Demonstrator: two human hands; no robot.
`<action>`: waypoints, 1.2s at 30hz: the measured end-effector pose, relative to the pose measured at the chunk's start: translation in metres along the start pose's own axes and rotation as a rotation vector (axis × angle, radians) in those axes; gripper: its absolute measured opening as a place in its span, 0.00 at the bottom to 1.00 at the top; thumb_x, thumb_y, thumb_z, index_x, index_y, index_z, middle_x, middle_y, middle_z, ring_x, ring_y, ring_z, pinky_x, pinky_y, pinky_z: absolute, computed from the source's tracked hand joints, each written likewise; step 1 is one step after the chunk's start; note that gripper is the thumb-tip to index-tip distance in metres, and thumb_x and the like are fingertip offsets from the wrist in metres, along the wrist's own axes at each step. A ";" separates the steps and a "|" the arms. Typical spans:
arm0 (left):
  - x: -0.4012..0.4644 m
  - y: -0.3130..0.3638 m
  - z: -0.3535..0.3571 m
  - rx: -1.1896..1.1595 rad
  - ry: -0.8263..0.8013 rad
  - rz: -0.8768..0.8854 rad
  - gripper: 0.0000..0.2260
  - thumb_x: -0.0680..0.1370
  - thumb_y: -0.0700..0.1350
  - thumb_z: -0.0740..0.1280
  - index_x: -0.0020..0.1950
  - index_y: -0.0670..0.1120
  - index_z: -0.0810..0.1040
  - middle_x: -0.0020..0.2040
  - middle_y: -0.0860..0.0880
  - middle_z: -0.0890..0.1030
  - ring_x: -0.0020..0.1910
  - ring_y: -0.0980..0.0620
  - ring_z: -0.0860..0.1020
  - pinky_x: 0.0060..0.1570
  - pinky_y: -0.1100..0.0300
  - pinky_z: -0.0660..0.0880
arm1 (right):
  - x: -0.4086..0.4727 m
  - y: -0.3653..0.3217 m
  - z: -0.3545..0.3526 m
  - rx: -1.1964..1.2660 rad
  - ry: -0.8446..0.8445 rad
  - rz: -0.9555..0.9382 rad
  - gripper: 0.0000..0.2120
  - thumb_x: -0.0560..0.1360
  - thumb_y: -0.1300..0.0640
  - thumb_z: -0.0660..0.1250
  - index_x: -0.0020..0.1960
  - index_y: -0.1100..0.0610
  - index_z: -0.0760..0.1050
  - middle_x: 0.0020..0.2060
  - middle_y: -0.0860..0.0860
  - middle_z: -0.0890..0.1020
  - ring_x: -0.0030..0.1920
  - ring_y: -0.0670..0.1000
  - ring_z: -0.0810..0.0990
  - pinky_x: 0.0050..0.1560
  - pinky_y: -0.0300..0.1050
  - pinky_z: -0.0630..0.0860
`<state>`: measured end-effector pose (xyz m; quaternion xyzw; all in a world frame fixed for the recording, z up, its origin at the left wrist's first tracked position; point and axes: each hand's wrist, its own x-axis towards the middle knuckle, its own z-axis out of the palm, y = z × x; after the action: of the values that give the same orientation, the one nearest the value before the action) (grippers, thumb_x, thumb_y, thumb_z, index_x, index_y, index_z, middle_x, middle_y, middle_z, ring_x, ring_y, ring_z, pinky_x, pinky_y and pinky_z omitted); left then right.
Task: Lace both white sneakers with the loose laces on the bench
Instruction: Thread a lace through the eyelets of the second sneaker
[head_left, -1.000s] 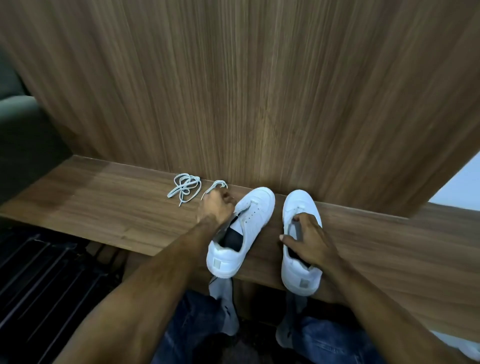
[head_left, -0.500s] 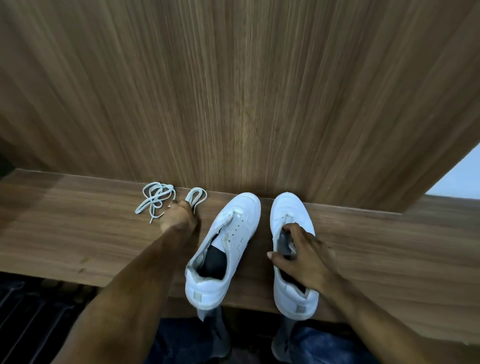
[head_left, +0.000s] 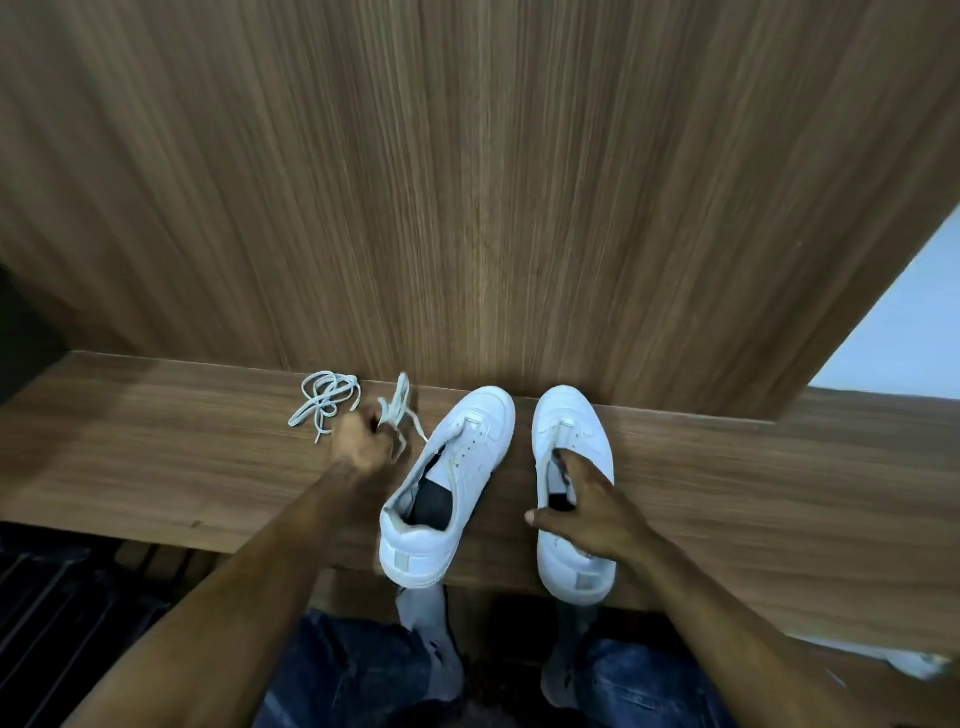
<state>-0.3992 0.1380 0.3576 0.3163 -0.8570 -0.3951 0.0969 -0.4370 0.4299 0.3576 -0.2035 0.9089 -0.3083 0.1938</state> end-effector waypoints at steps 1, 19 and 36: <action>-0.004 0.010 -0.002 -0.077 0.014 0.030 0.08 0.78 0.38 0.64 0.39 0.44 0.74 0.36 0.44 0.79 0.34 0.48 0.75 0.38 0.60 0.68 | -0.001 0.001 0.002 -0.036 -0.033 0.021 0.46 0.63 0.34 0.70 0.75 0.50 0.58 0.73 0.44 0.63 0.74 0.49 0.61 0.69 0.49 0.65; -0.097 0.183 0.004 -0.642 -0.474 0.368 0.07 0.81 0.38 0.63 0.54 0.35 0.76 0.41 0.42 0.82 0.29 0.51 0.80 0.27 0.60 0.77 | -0.048 0.025 -0.018 -0.081 0.241 0.269 0.34 0.68 0.47 0.67 0.71 0.55 0.63 0.69 0.59 0.64 0.71 0.62 0.63 0.67 0.55 0.66; -0.085 0.154 0.015 -0.014 -0.435 0.661 0.06 0.78 0.43 0.69 0.48 0.44 0.85 0.37 0.49 0.84 0.38 0.55 0.81 0.46 0.58 0.78 | -0.033 -0.036 -0.053 0.402 0.342 -0.274 0.14 0.75 0.64 0.68 0.60 0.54 0.76 0.50 0.48 0.82 0.47 0.41 0.79 0.49 0.32 0.74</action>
<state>-0.4113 0.2749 0.4687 -0.0682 -0.9104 -0.4064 0.0374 -0.4258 0.4455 0.4270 -0.2271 0.8131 -0.5350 0.0307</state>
